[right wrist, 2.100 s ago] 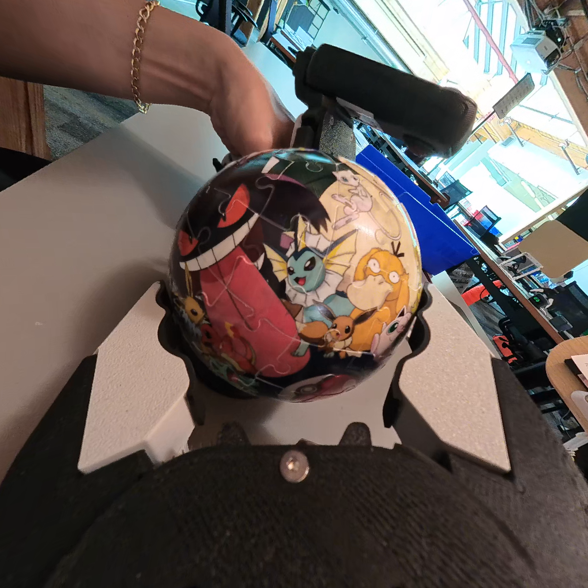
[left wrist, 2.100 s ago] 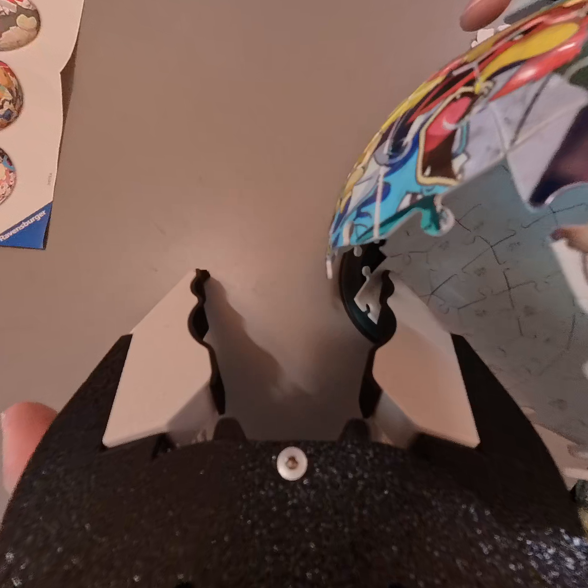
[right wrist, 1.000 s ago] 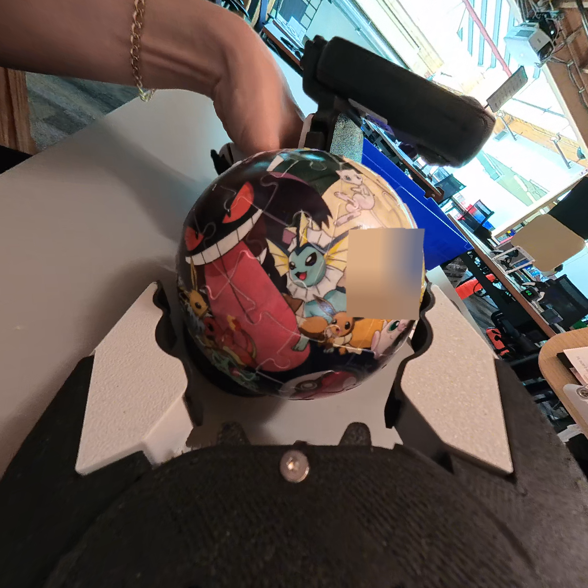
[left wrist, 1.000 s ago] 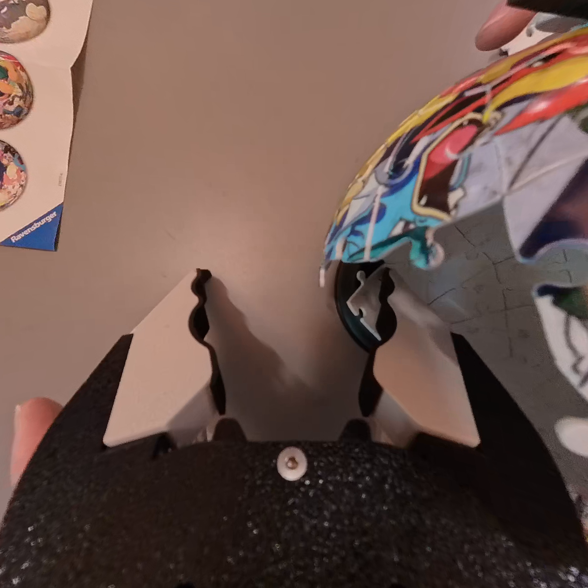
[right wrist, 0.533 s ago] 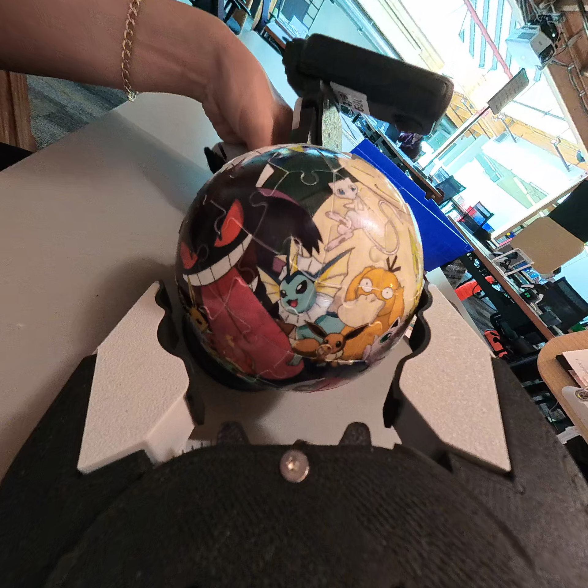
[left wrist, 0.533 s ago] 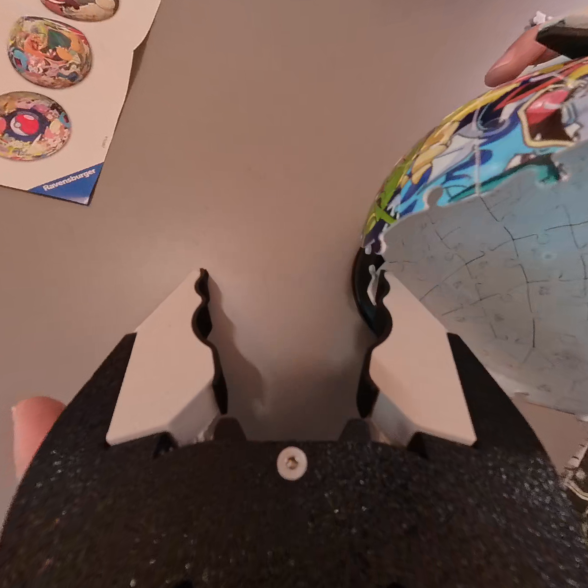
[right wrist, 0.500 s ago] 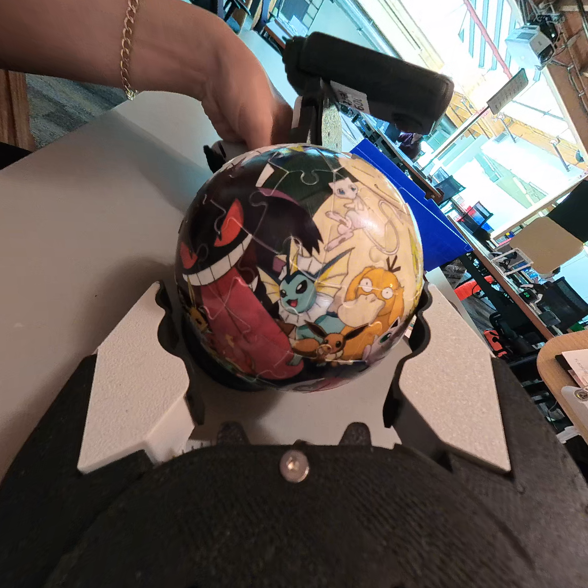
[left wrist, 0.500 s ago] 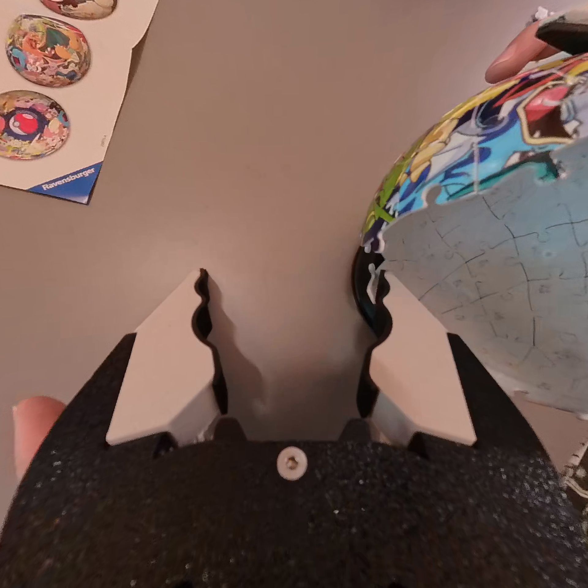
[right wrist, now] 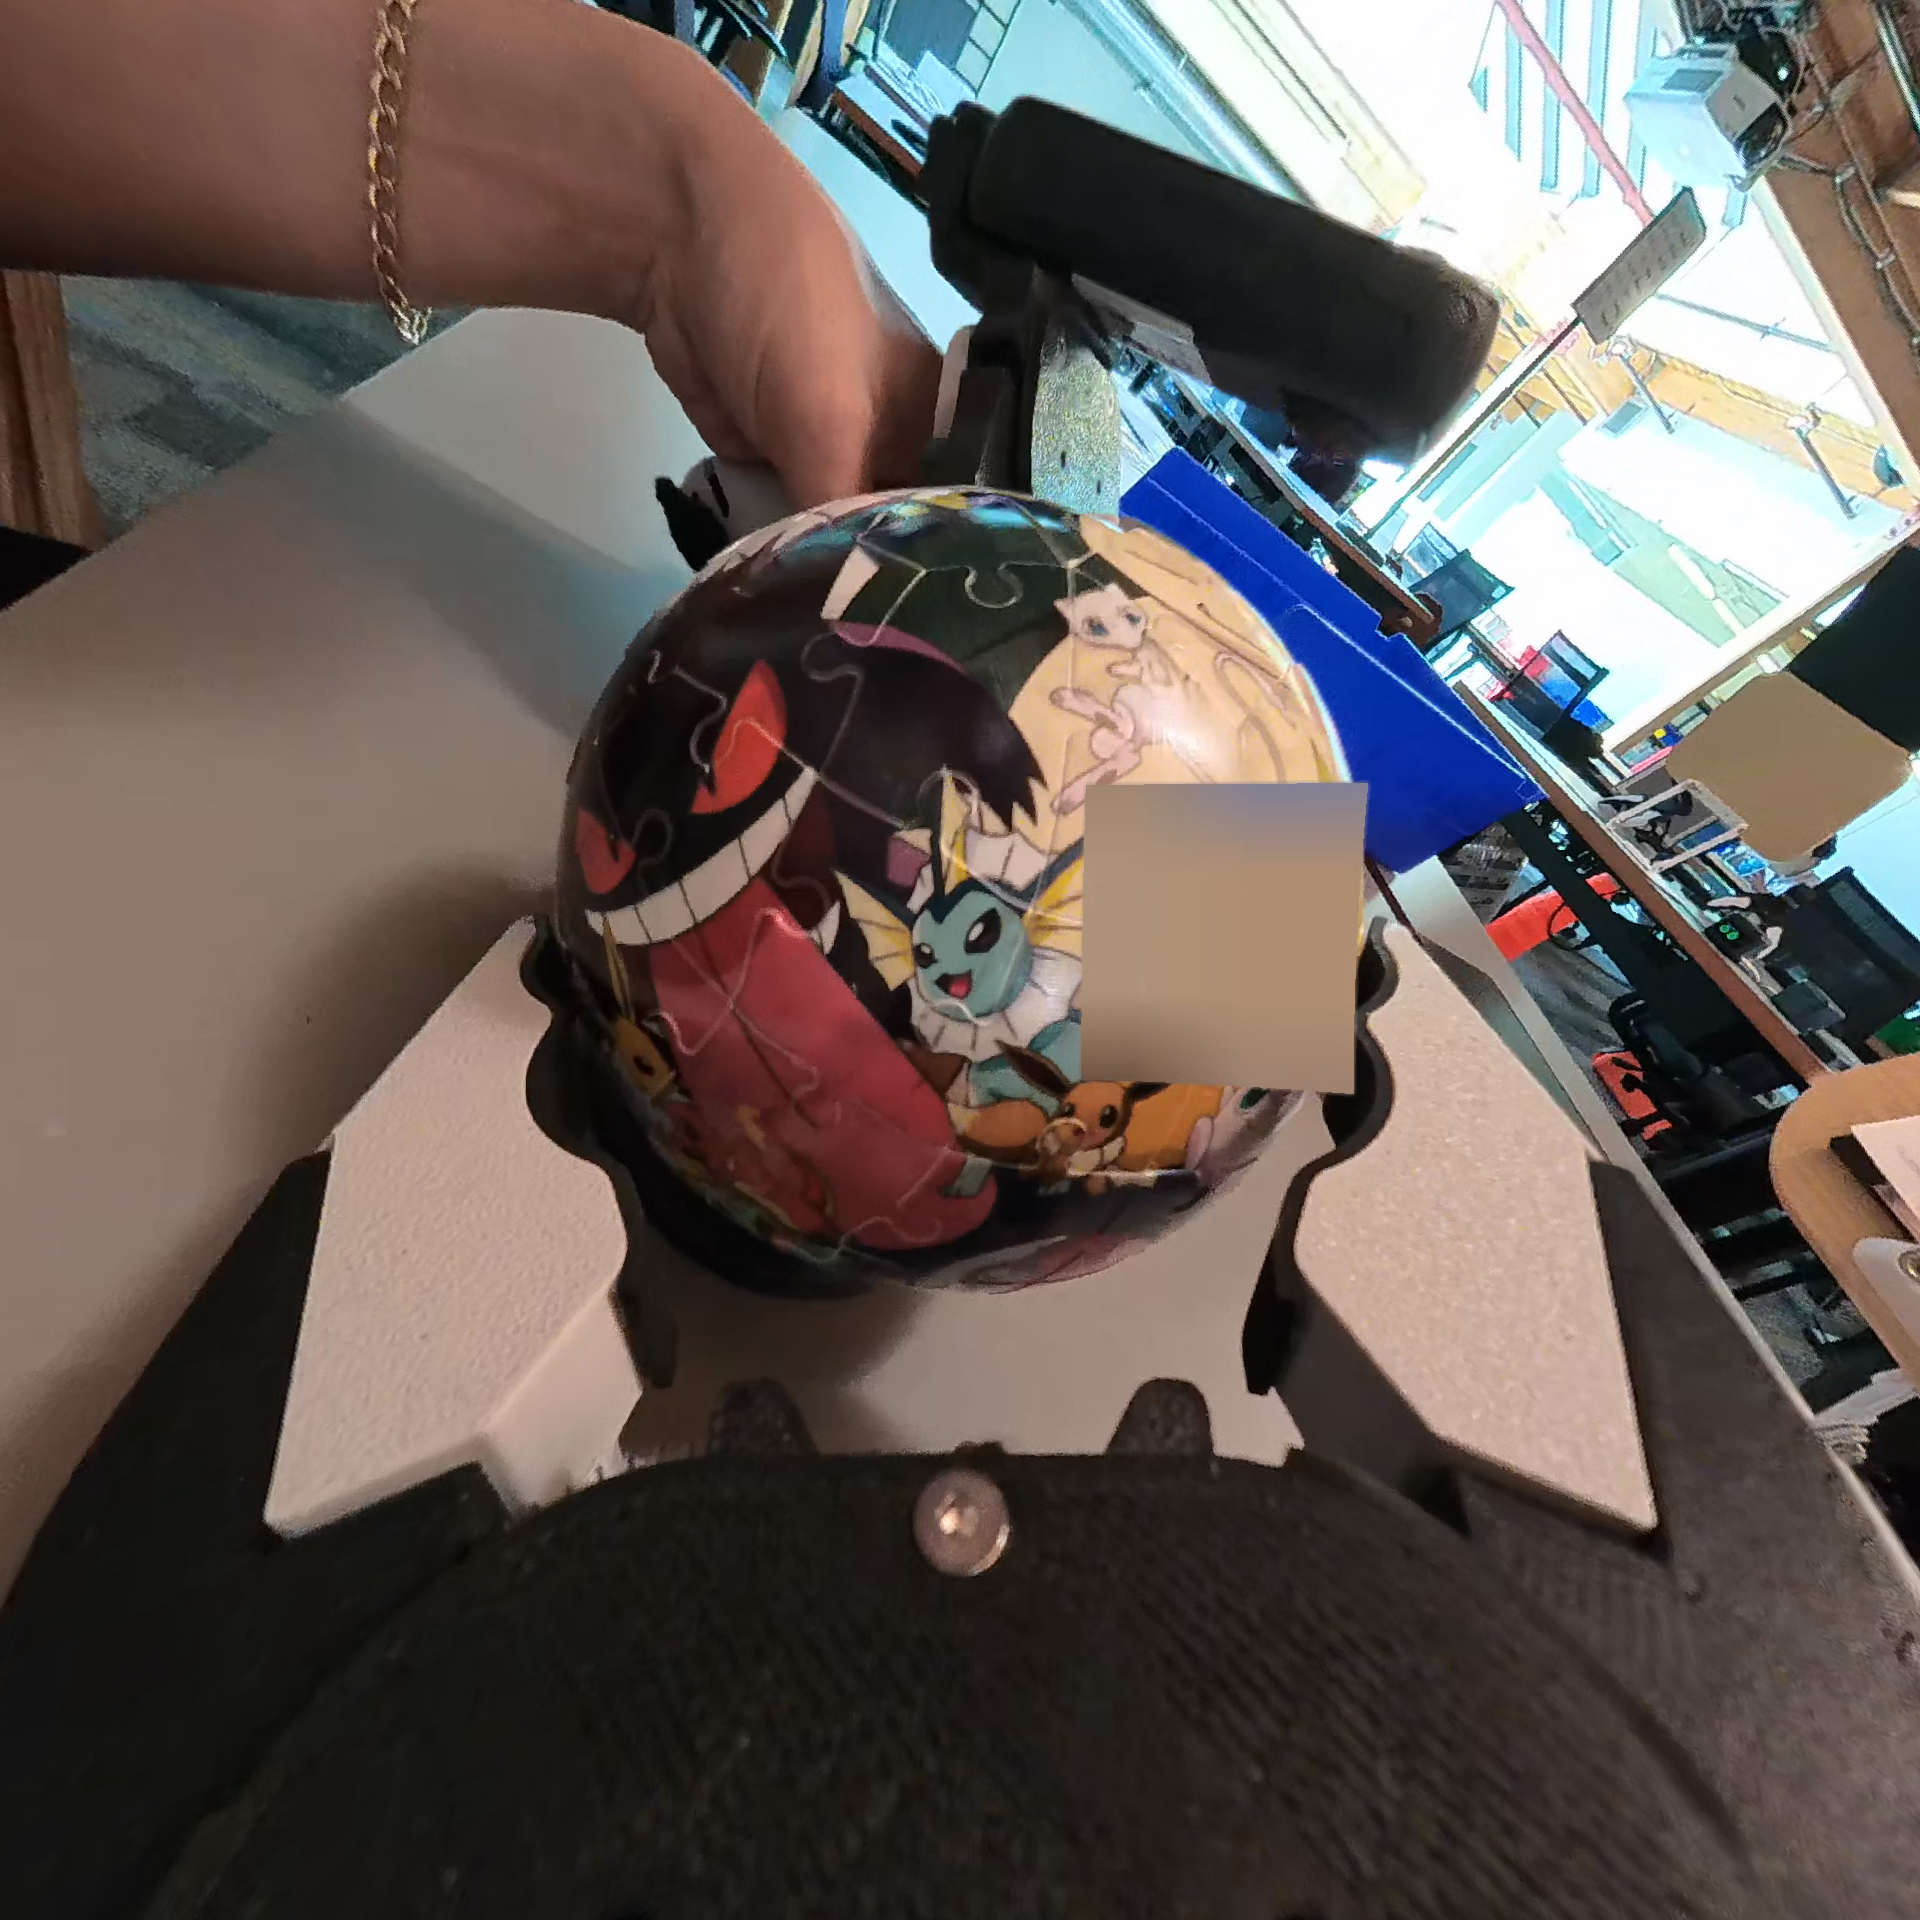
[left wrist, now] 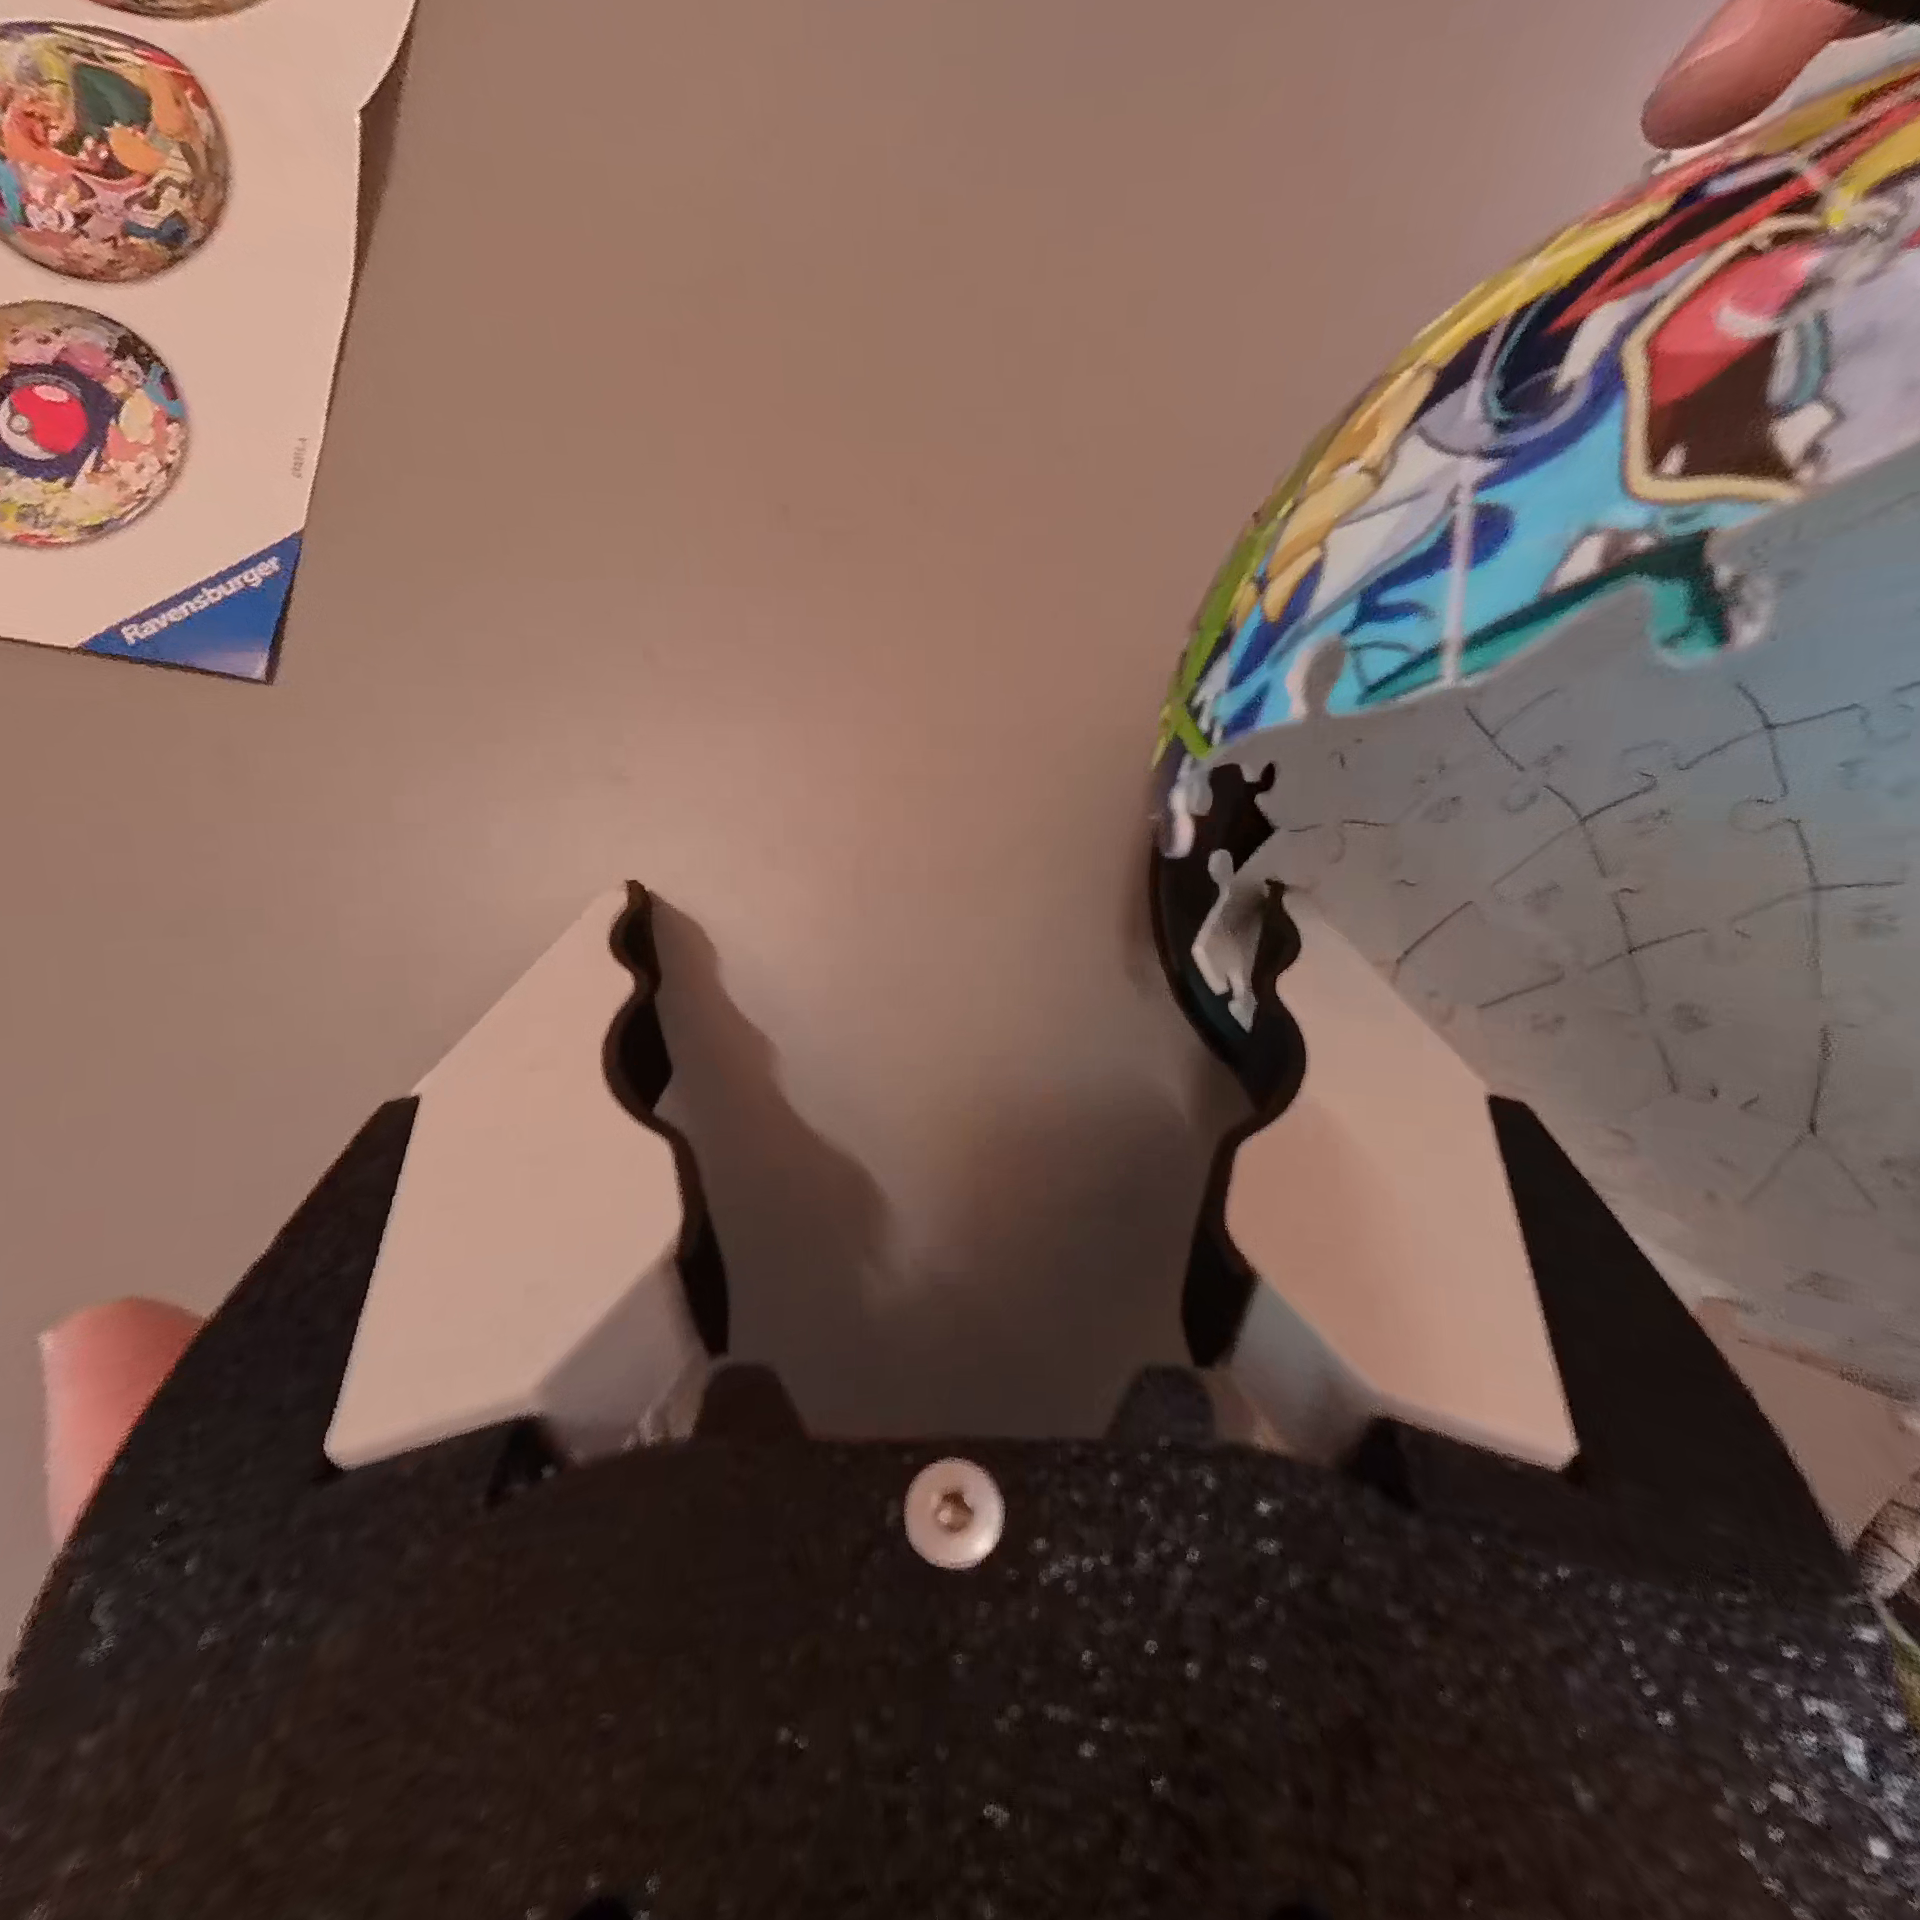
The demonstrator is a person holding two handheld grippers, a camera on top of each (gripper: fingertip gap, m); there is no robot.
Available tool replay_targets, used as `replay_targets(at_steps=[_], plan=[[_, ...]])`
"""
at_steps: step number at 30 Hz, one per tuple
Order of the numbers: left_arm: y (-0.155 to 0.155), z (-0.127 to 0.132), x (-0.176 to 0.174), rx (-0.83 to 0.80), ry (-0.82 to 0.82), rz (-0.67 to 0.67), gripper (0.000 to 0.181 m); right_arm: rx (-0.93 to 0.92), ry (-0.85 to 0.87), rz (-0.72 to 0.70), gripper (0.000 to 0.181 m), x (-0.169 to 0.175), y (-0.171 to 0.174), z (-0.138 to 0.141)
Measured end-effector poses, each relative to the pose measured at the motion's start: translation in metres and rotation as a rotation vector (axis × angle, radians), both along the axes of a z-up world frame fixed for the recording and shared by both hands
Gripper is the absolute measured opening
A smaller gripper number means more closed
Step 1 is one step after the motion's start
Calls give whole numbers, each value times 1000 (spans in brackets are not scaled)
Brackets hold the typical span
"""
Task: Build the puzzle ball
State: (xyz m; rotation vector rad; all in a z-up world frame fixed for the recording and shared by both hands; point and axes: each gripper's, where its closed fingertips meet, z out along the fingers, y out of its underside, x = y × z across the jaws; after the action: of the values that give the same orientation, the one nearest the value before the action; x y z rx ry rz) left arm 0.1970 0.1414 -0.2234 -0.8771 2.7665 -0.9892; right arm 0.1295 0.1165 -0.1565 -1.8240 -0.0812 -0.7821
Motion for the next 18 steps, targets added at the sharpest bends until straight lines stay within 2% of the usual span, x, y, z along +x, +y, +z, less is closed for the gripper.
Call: replay_targets(at_steps=[8, 11, 15, 18], plan=[[-1, -5, 3, 50, -27, 6, 120, 53, 22, -32, 148, 1, 8, 6], [-1, -5, 3, 50, -28, 9, 120, 69, -36, -54, 153, 1, 16, 10], [-3, -4, 5, 5, -44, -12, 121, 54, -111, -89, 157, 3, 21, 10], [-4, 2, 8, -82, -27, 24, 112, 54, -122, -87, 156, 2, 20, 10]])
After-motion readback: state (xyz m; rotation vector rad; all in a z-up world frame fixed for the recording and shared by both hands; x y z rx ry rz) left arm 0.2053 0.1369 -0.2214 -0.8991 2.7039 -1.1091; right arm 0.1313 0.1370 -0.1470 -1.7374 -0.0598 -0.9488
